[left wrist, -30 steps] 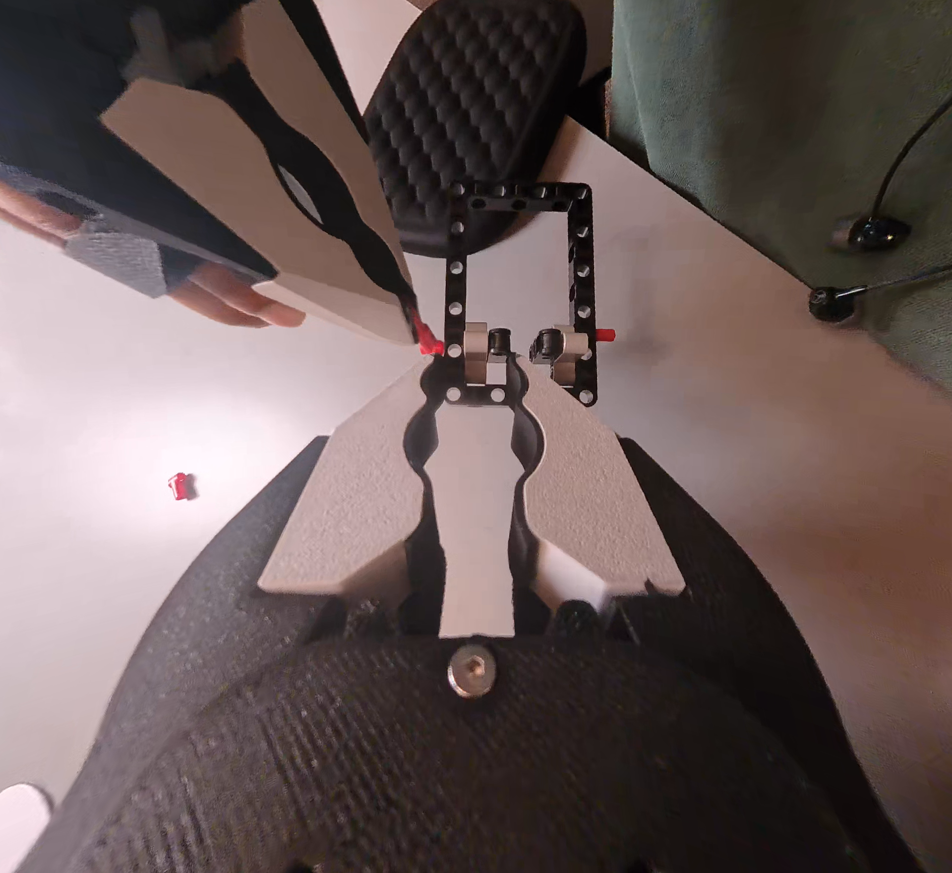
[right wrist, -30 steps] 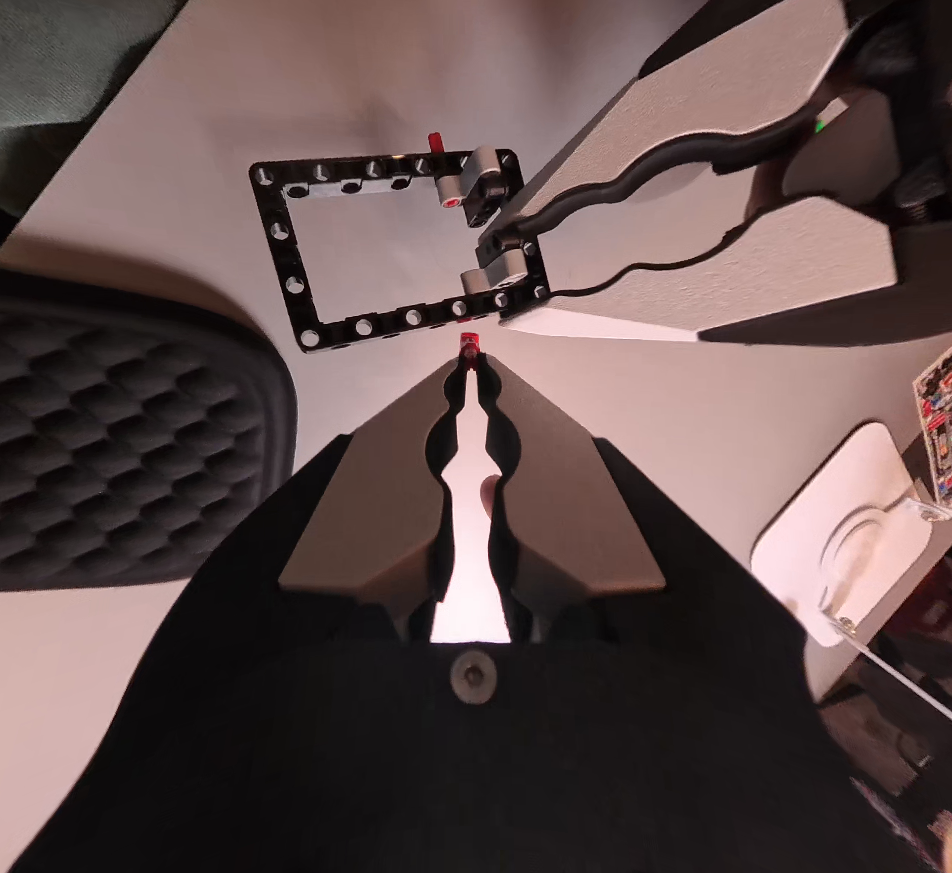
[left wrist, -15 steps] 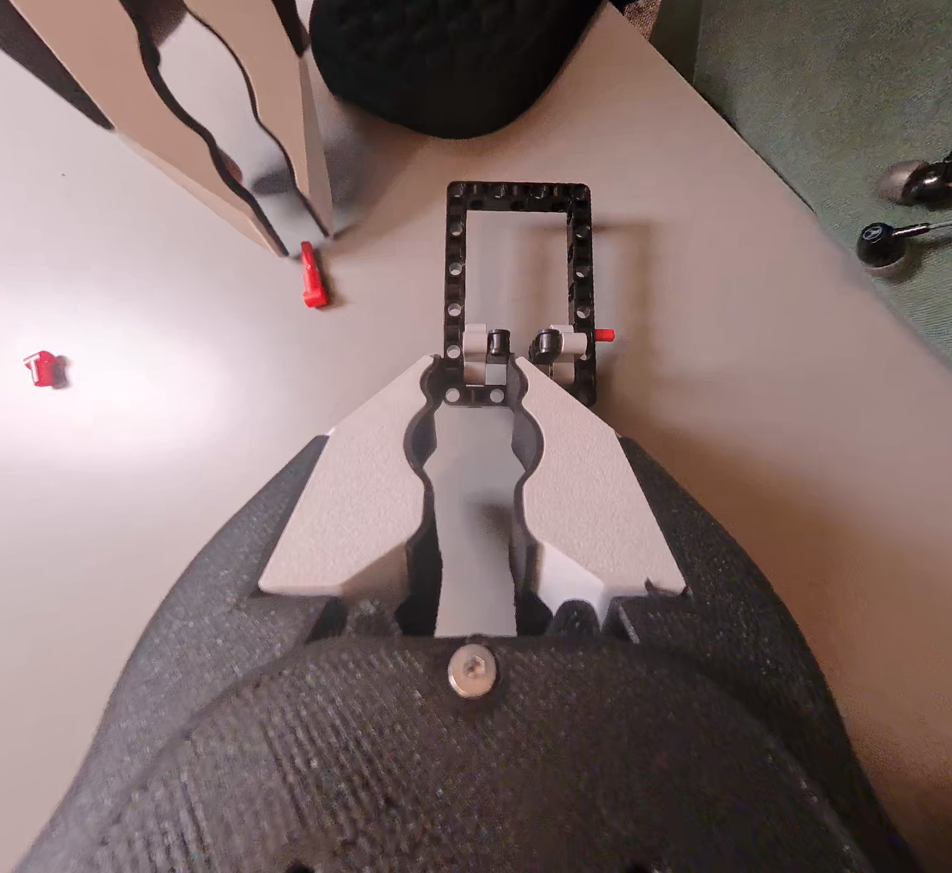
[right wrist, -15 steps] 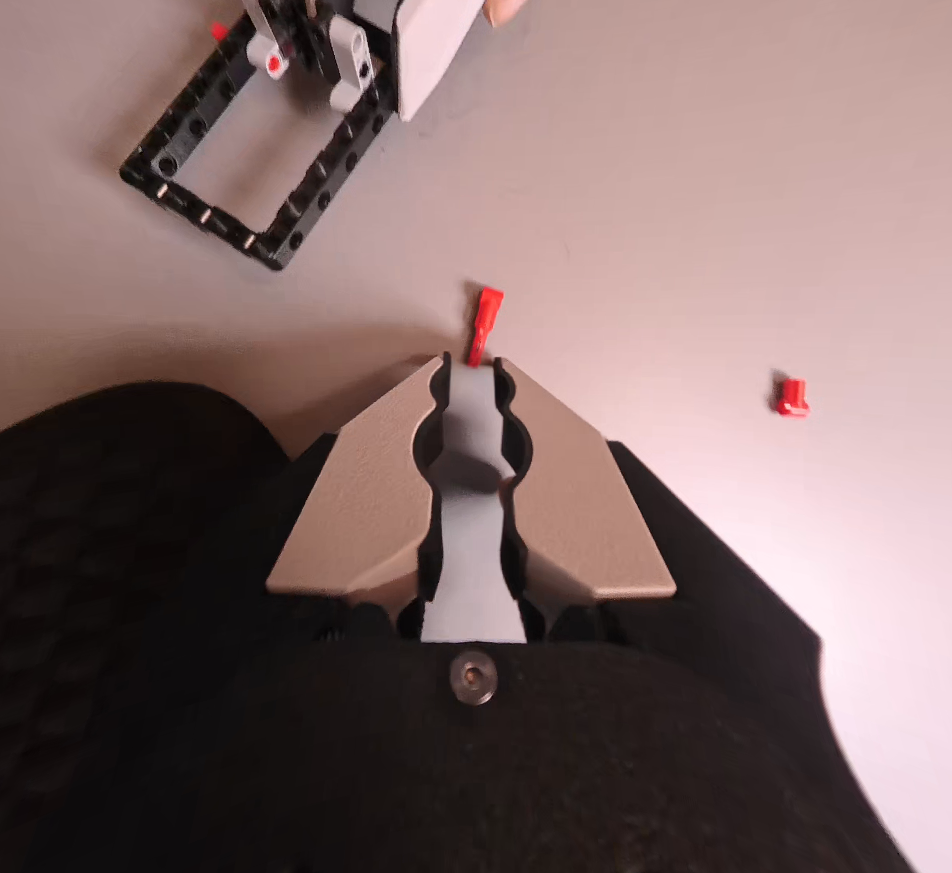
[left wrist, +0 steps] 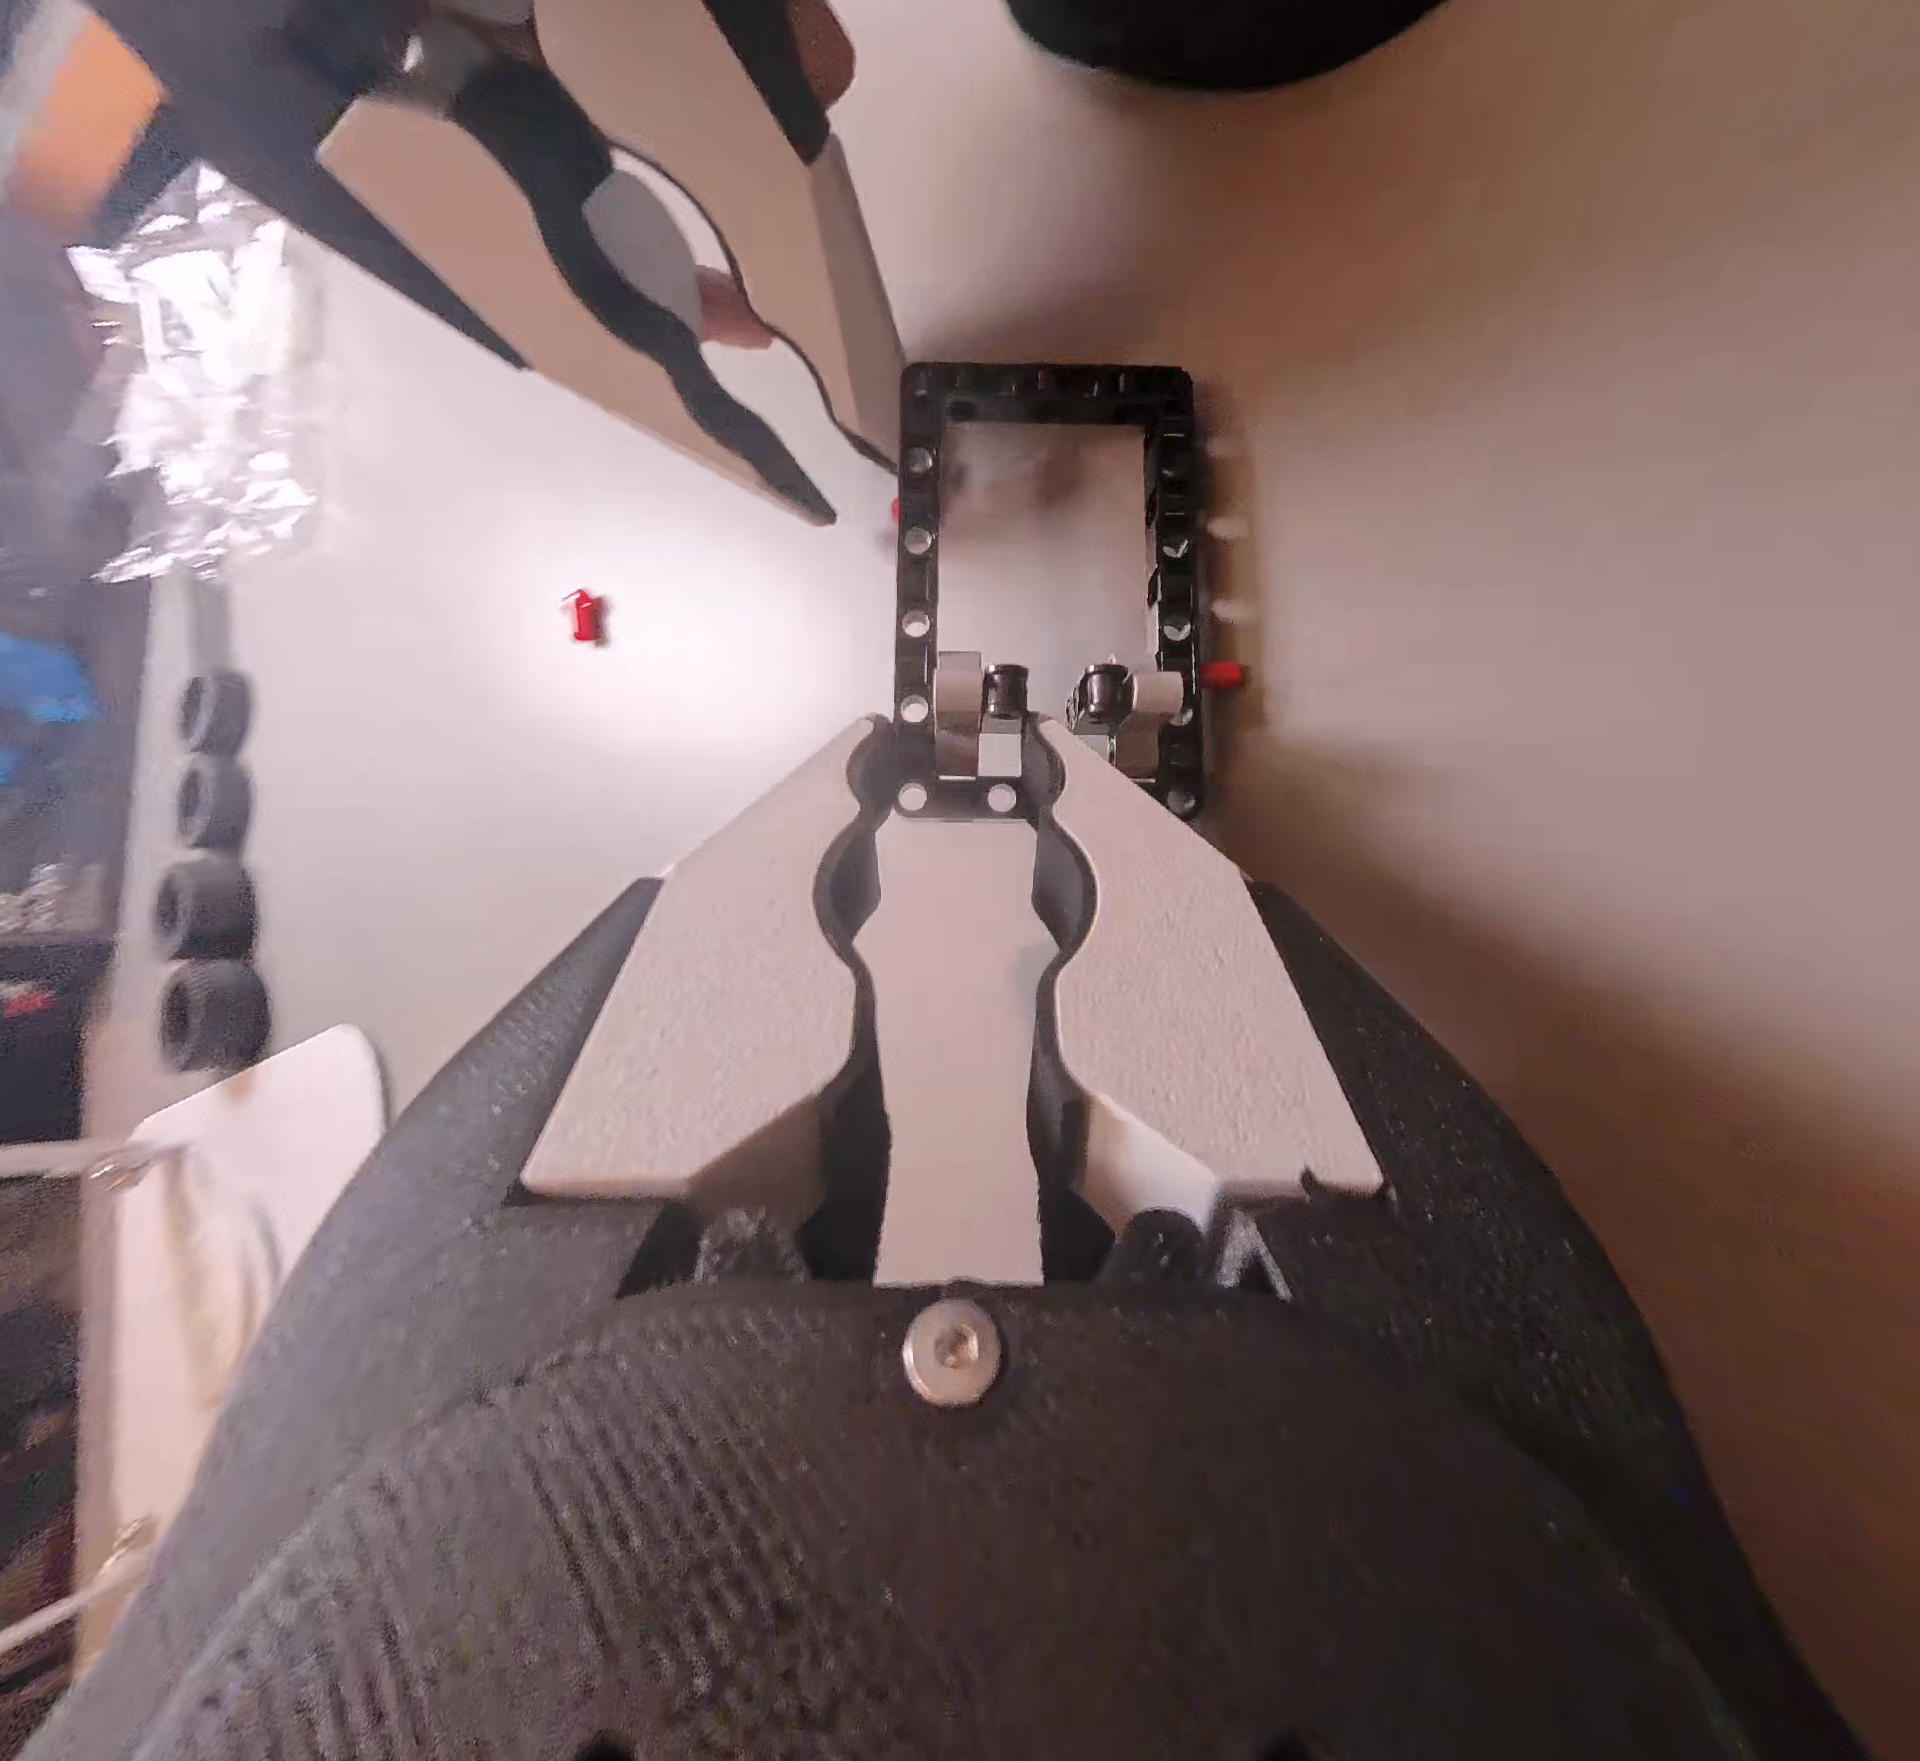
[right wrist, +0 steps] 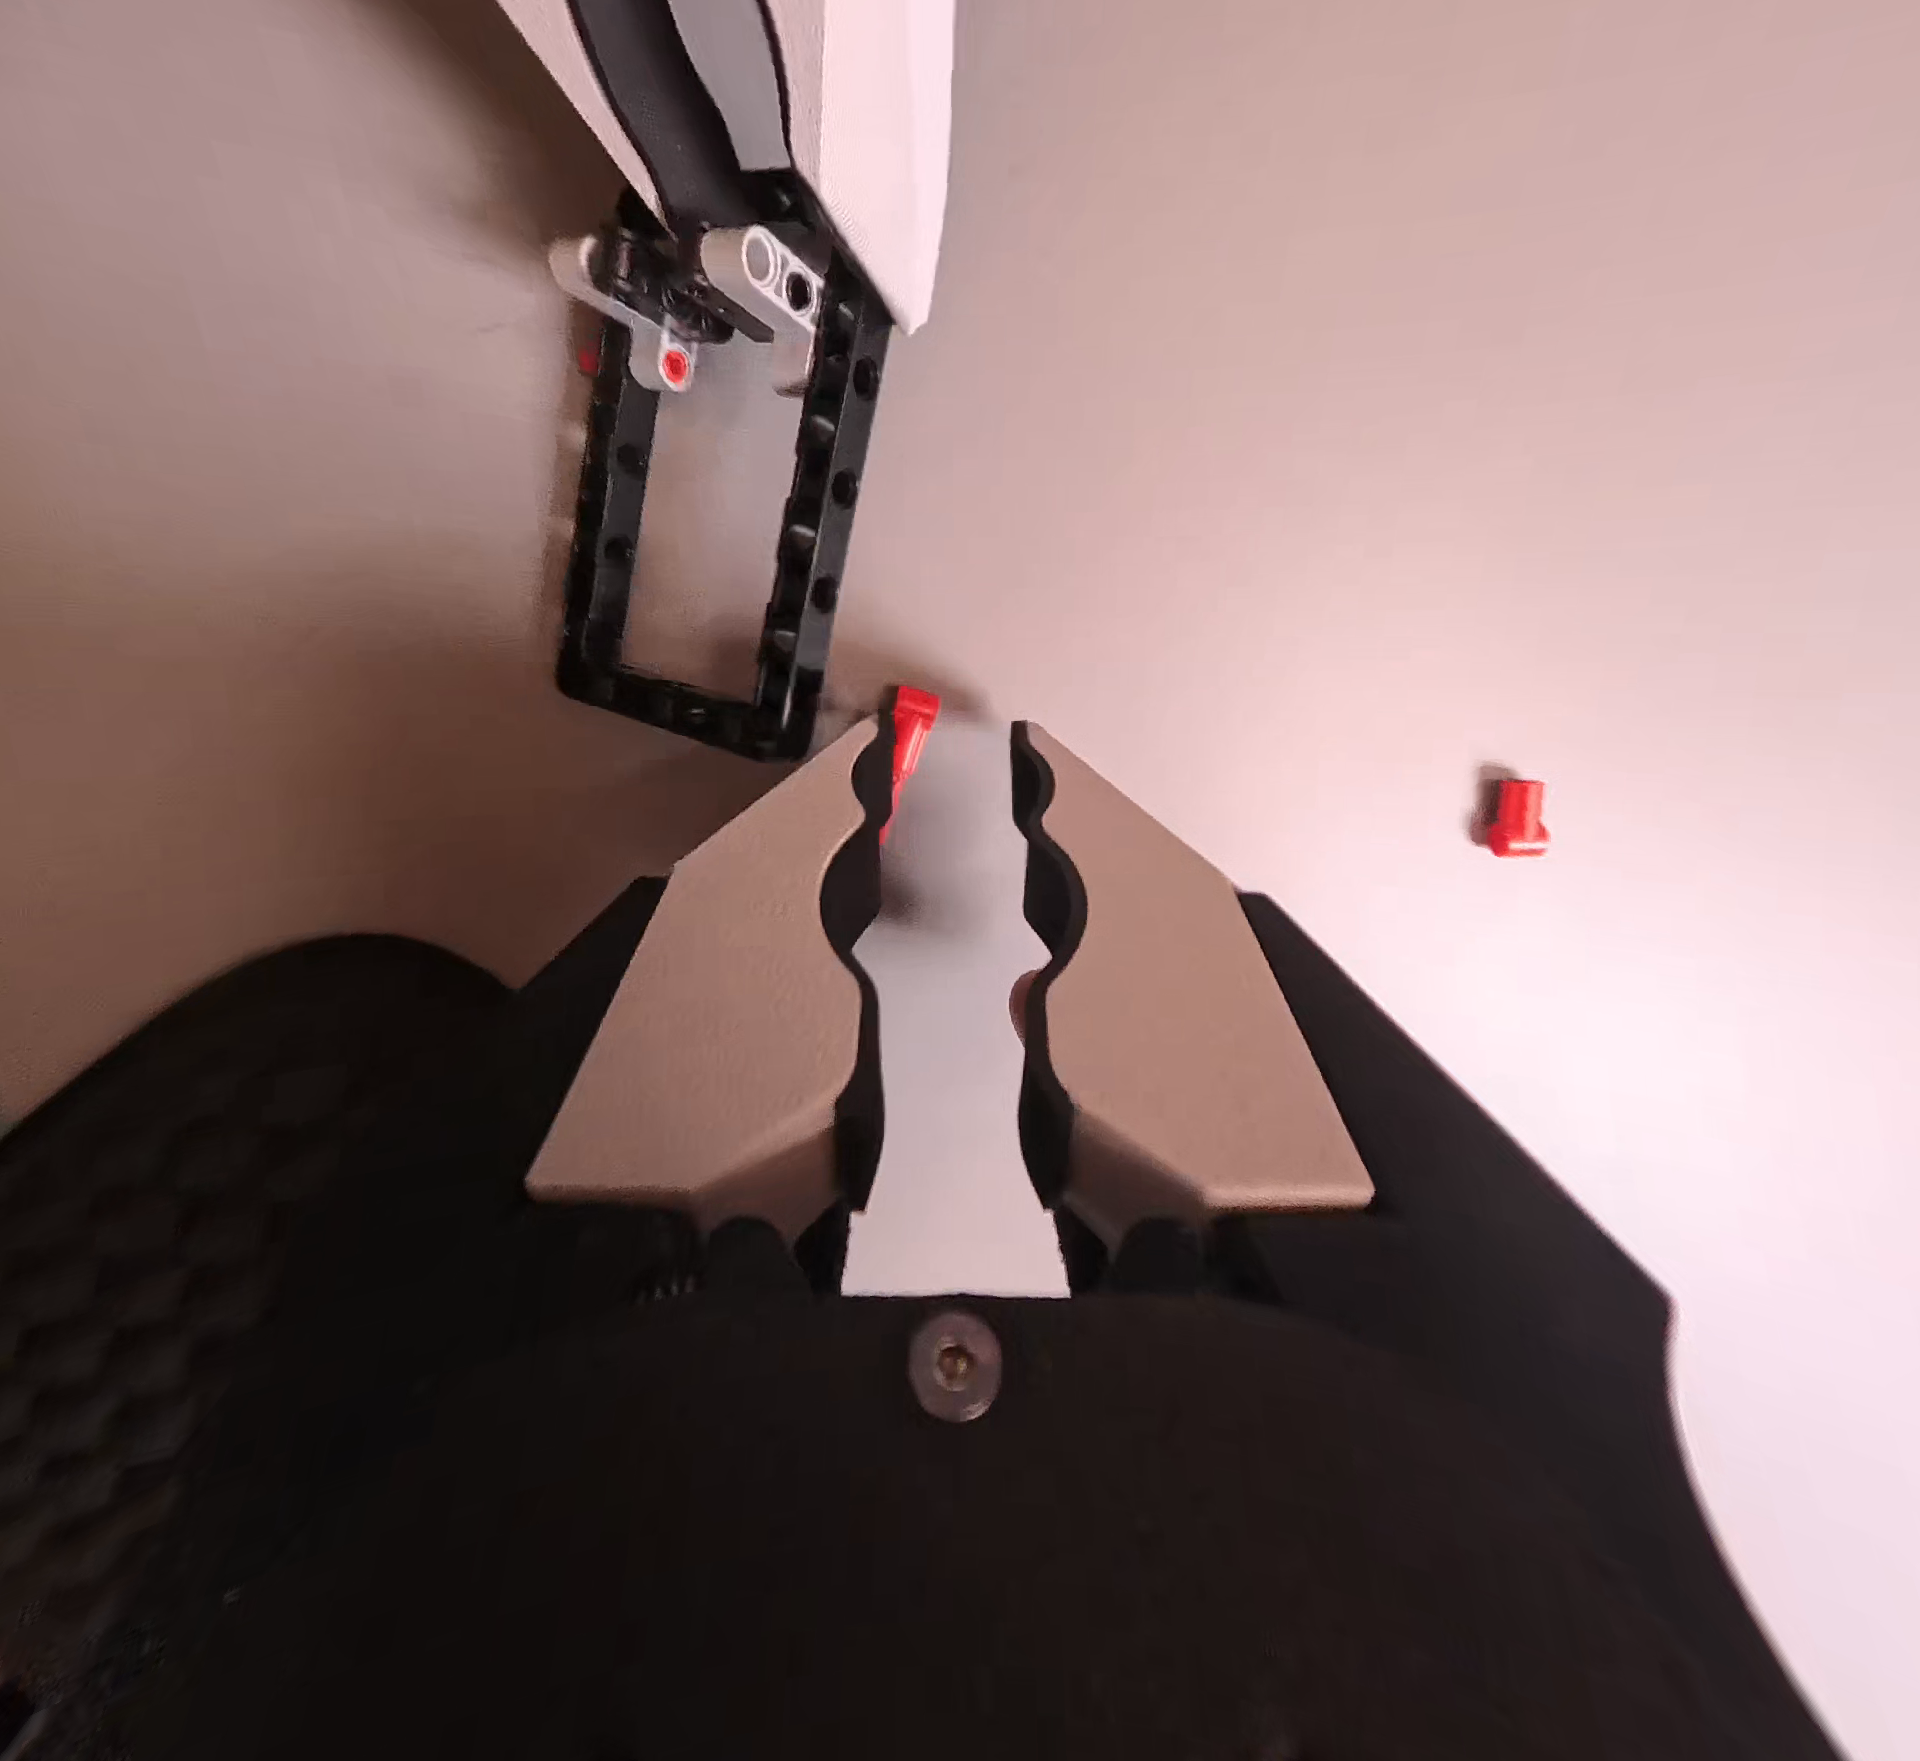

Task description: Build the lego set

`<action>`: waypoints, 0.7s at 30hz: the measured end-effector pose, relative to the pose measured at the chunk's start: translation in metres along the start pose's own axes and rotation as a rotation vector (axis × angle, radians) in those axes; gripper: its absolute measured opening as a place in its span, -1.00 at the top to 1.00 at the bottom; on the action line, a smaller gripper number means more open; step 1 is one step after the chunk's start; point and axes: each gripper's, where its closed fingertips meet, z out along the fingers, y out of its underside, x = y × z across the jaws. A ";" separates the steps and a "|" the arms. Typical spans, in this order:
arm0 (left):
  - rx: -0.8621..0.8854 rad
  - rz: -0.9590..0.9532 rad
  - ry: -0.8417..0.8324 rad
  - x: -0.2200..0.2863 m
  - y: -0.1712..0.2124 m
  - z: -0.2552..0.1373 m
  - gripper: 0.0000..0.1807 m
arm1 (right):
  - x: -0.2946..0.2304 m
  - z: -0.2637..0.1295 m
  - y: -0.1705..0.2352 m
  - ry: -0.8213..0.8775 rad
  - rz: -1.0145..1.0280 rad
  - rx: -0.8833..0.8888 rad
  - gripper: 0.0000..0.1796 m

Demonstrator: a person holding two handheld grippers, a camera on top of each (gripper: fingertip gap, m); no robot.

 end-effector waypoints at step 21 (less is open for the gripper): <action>0.140 -0.124 -0.330 -0.047 -0.003 -0.023 0.41 | 0.008 -0.027 -0.039 0.089 0.123 0.478 0.94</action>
